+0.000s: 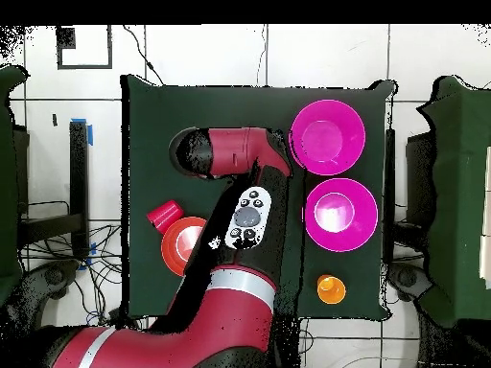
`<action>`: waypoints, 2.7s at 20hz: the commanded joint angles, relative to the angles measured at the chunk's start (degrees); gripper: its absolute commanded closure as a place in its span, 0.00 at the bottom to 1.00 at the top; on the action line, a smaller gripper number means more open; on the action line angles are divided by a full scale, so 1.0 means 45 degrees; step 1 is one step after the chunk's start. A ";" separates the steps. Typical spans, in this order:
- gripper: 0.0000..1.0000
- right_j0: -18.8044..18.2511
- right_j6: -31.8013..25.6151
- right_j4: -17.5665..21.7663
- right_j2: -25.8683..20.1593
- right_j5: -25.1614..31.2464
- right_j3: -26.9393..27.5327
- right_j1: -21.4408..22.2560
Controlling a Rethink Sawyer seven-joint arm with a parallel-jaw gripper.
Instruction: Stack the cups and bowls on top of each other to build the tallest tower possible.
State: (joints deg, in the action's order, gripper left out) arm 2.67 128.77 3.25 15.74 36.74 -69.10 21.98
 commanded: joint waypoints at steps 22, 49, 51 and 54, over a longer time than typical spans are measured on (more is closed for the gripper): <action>0.00 0.0352 0.0088 0.0433 -0.0801 0.1305 -0.0383 -0.0311; 0.00 0.0646 -0.0490 0.0401 -0.0505 0.2778 -0.0355 0.1331; 0.00 0.0712 -0.0459 0.0423 -0.0475 0.2990 -0.0332 0.1513; 0.00 0.0744 -0.0436 0.0472 -0.0503 0.3105 -0.0328 0.1645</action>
State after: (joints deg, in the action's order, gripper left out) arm 4.42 128.77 3.27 16.84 42.90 -69.11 27.11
